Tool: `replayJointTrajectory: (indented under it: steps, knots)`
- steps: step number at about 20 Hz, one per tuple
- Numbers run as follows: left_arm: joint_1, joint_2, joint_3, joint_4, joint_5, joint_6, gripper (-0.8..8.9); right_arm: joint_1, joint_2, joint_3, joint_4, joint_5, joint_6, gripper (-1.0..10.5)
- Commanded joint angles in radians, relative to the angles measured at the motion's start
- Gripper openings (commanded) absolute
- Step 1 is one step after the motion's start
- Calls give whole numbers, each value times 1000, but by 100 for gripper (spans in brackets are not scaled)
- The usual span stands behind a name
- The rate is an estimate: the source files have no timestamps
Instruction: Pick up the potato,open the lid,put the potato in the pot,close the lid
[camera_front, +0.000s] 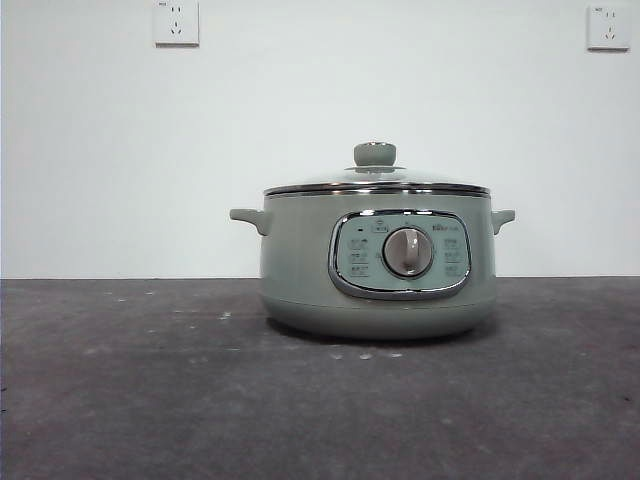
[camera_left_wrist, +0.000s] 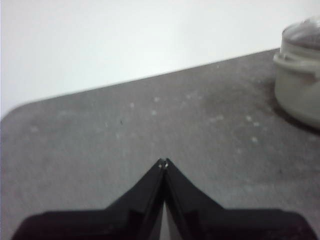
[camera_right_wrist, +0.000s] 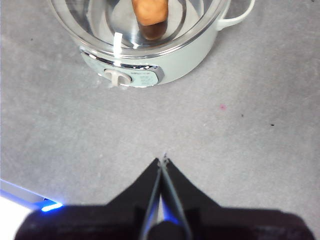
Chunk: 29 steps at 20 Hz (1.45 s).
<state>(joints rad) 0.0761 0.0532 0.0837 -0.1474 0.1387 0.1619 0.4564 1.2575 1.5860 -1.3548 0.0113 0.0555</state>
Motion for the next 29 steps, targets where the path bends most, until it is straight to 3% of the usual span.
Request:
replayJointTrajectory:
  steps: [1, 6, 21, 22, 24, 26, 29]
  knots:
    - [3, -50, -72, 6, -8, -53, -4, 1, 3, -7, -23, 5, 4, 1]
    - [6, -50, -76, -11, 0, -90, -3, 1, 3, -7, -22, 8, 4, 1]
    - [6, 0, -76, -11, -5, -91, -3, -10, -33, -7, -13, 35, -11, 1]
    - [6, 2, -76, -11, -5, -91, -3, -16, -55, -7, 12, 61, -54, 1]
    - [6, 10, -76, -11, -5, -91, -3, -34, -137, -7, 106, 70, -46, 1]
    - [6, 14, -76, -11, -5, -91, -3, -76, -243, -21, 242, 35, -31, 1]
    - [6, 14, -76, -11, -5, -91, -3, -221, -434, -143, 451, -71, -32, 1]
